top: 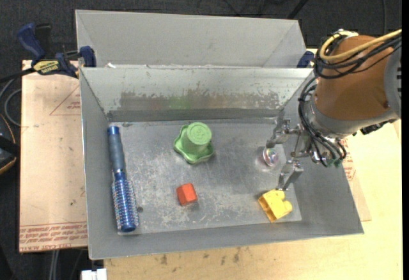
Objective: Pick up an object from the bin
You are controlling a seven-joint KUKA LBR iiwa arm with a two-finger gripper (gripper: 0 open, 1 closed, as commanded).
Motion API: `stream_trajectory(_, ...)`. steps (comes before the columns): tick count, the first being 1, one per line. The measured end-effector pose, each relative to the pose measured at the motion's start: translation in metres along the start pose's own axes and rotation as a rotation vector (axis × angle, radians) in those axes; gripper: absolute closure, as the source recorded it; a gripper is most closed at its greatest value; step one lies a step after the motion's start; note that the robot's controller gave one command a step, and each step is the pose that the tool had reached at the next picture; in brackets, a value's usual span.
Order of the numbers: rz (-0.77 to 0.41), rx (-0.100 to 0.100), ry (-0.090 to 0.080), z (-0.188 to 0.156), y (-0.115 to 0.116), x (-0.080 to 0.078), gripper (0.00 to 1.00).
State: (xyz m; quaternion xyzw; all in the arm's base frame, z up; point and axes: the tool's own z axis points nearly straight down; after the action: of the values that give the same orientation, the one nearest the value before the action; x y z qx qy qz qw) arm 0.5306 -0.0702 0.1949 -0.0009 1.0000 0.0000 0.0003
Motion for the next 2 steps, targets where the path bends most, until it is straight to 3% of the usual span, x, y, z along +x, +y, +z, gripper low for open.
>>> stream_trajectory(1,0.040,-0.002,-0.009,0.122,0.001,0.030,0.00)
stream_trajectory(2,0.002,0.001,-0.004,0.101,-0.036,0.047,0.00)
